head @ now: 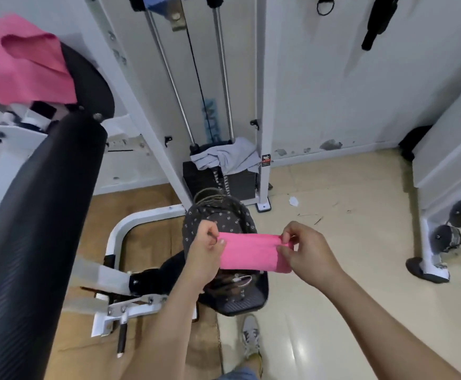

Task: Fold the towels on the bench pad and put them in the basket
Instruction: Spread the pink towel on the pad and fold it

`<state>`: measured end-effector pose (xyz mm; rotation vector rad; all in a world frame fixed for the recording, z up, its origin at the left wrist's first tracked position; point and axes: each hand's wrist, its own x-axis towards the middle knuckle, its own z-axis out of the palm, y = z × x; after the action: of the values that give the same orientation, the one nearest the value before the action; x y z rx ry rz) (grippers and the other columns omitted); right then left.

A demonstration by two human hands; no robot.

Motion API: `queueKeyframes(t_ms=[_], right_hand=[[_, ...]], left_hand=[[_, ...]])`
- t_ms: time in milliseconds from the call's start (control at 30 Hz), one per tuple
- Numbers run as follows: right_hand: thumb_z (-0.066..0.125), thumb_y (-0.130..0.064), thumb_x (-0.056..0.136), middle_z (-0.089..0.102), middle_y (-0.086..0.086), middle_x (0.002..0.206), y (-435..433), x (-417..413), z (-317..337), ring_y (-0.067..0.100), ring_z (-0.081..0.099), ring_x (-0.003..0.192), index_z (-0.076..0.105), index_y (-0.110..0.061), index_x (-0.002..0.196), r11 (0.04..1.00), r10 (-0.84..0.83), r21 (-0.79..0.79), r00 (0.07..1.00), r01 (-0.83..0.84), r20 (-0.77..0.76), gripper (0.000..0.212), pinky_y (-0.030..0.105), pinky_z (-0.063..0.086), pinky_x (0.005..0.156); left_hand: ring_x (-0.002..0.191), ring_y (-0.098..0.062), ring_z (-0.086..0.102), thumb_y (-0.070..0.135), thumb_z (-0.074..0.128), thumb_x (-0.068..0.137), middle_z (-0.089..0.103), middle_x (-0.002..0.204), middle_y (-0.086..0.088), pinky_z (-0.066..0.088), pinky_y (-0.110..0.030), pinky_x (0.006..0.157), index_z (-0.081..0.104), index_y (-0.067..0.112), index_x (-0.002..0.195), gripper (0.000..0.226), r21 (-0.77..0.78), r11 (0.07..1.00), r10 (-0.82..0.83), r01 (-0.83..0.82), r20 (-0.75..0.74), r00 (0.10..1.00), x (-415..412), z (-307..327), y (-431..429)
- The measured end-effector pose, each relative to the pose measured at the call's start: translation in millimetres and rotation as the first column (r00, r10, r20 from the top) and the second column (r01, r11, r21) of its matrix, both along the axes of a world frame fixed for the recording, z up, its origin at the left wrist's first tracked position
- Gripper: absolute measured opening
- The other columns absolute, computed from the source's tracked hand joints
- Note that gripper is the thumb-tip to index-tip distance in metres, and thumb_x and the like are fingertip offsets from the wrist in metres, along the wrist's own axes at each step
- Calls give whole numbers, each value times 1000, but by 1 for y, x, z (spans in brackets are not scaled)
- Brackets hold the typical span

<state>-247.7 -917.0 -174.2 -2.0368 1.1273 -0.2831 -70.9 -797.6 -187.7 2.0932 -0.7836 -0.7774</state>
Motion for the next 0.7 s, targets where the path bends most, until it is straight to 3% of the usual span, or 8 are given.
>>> queueKeyframes(t_ms=[167, 300, 367, 467, 567, 700], right_hand=[[54, 5, 73, 58, -1, 84, -45, 92, -40, 21, 59, 76, 58, -23, 69, 982, 178, -42, 978, -184, -111, 28, 36, 51, 71], [55, -4, 78, 58, 4, 97, -65, 132, -71, 28, 61, 84, 67, -12, 91, 949, 274, -73, 918, -306, -287, 19, 36, 51, 72], [54, -5, 80, 55, 6, 105, -71, 149, -85, 29, 59, 94, 64, -9, 101, 913, 333, -93, 858, -397, -392, 24, 32, 49, 76], [49, 3, 81, 50, 10, 117, -75, 174, -96, 29, 51, 108, 57, -4, 112, 851, 405, -64, 731, -520, -549, 32, 31, 42, 80], [48, 9, 81, 49, 14, 122, -76, 196, -116, 30, 51, 112, 57, -1, 116, 802, 457, -27, 641, -597, -616, 38, 36, 47, 84], [46, 10, 85, 48, 18, 124, -82, 212, -135, 33, 52, 114, 56, 3, 120, 771, 470, -7, 577, -636, -668, 38, 39, 49, 87]], left_hand=[[68, -12, 45, 2, 50, 93, 51, 70, 8, 38, -25, 63, 44, 20, 75, 26, 115, 989, 86, -94, 77, 993, 69, -39, -39], [76, -14, 57, -3, 51, 88, 61, 74, 12, 46, -29, 70, 50, 33, 68, 41, 195, 978, 44, -74, 152, 987, 100, -70, -60], [79, -11, 61, 0, 51, 90, 67, 84, 12, 50, -29, 74, 58, 36, 74, 40, 260, 963, 24, -68, 170, 985, 108, -87, -68], [81, -8, 63, 5, 50, 92, 71, 94, 10, 50, -25, 77, 70, 26, 93, 29, 345, 936, 4, -78, 211, 978, 115, -110, -76], [89, -19, 66, 6, 50, 91, 72, 98, 2, 52, -32, 80, 68, 22, 106, 28, 450, 889, -64, -80, 296, 953, 121, -133, -83], [90, -30, 65, 1, 48, 85, 67, 101, -8, 45, -35, 71, 59, 14, 107, 28, 577, 816, -202, -32, 337, 919, 128, -154, -97]])
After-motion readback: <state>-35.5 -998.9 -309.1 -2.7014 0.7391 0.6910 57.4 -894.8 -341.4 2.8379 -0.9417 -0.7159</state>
